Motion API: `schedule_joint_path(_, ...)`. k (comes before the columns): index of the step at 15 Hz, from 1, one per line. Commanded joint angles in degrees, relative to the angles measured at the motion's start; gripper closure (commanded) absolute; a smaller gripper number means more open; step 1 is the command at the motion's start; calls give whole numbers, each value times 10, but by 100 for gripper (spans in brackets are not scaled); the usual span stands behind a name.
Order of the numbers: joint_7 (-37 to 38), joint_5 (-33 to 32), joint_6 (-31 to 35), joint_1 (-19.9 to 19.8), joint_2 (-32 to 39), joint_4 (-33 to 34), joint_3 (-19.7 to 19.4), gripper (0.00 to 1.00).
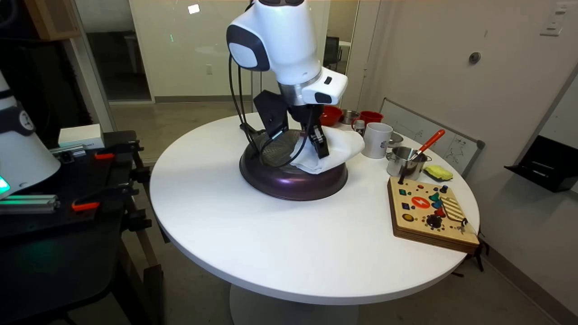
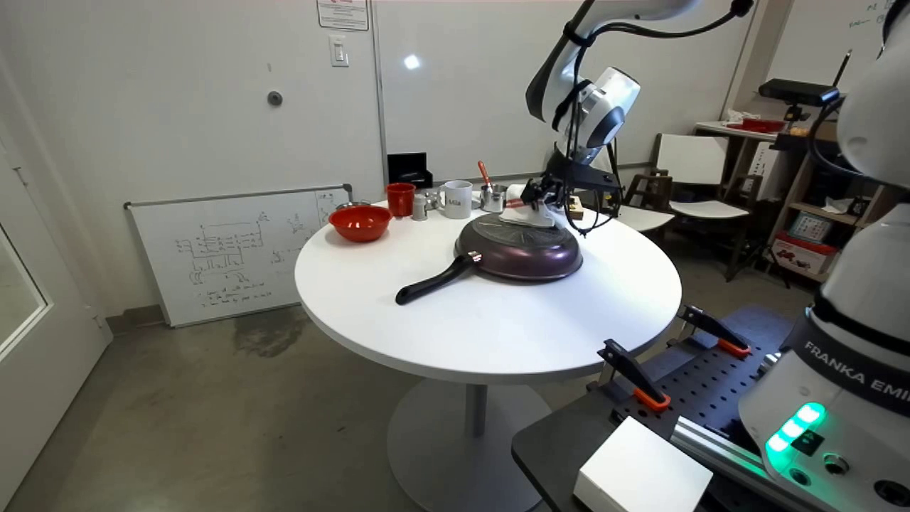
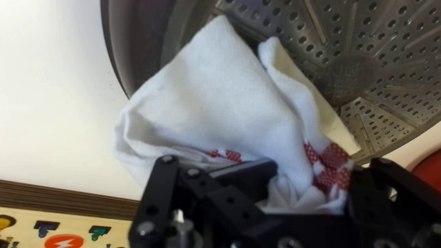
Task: Pick the cloth and wipe the bottom of the pan
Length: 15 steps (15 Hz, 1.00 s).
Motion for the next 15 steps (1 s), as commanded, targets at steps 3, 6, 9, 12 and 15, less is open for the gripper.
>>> schedule_joint_path(3, -17, -17, -2, -1, 6, 8, -4, 98)
schedule_joint_path(6, -10, -32, -8, 4, 4, 5, -13, 97)
schedule_joint_path(9, -61, 29, 81, -2, 36, -27, 52, 96)
schedule_joint_path(12, -70, 33, 141, -3, 61, -32, 85, 96)
schedule_joint_path(15, -65, 24, 171, -8, 68, -33, 106, 96)
